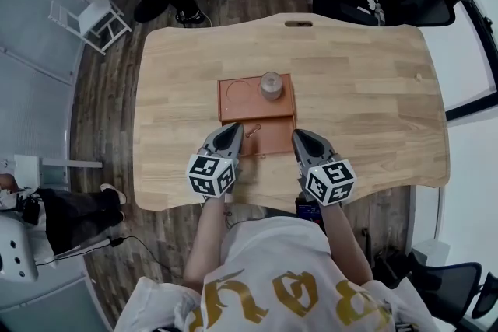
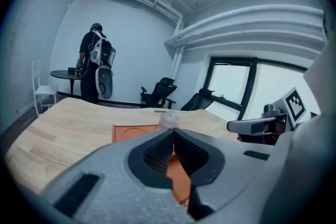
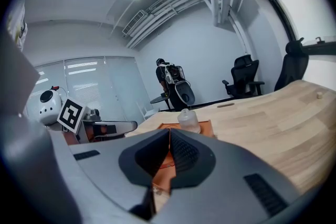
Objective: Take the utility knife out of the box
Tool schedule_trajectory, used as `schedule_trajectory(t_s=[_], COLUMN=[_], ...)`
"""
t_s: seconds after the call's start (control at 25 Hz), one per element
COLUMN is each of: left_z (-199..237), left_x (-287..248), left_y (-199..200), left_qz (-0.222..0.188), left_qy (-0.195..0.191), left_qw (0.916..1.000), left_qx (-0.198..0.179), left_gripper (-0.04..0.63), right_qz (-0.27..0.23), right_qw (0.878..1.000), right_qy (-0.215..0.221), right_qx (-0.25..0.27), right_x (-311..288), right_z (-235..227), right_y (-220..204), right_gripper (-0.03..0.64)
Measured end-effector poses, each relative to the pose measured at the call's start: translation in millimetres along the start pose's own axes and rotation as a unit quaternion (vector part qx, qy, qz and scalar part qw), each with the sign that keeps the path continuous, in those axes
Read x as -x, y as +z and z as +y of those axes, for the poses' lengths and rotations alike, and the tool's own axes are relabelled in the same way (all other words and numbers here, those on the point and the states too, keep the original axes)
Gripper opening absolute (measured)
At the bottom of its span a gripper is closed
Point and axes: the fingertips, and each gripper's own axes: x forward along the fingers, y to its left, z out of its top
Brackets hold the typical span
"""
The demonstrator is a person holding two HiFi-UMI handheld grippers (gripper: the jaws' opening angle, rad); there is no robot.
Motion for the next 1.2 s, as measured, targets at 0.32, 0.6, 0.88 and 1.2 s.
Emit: schedule_trajectory(t_s=[0.32,0.6,0.88,1.2], left_z=[9,16,15,13], left_x=[-23,-39,-55,-73], left_y=[-28,-60,-83,-106], left_qz=[0.067,0.14,0.197,0.269], left_qy=[-0.006,-0.011,-0.029,-0.038], left_qw=[0.9975,0.9894,0.979,0.9587], left_qx=[-0.023,-0.037,-0.044,-0.085], left_gripper=[0.011,0.011,0.011,0.011], right_qz=[0.021,0.04,0.052,0.069], right_qw=[1.0,0.999,0.998,0.996], right_qy=[-0.004,-0.006,-0.018,-0.025], right_qx=[-0.014,-0.019,-0.028,-0.041], right_x=[-13,-25,-27,-33], right_z=[-17,-27,-44,-59], right_y=[-9,-19,-24,-34], right_gripper=[0.012,0.012,0.012,0.012])
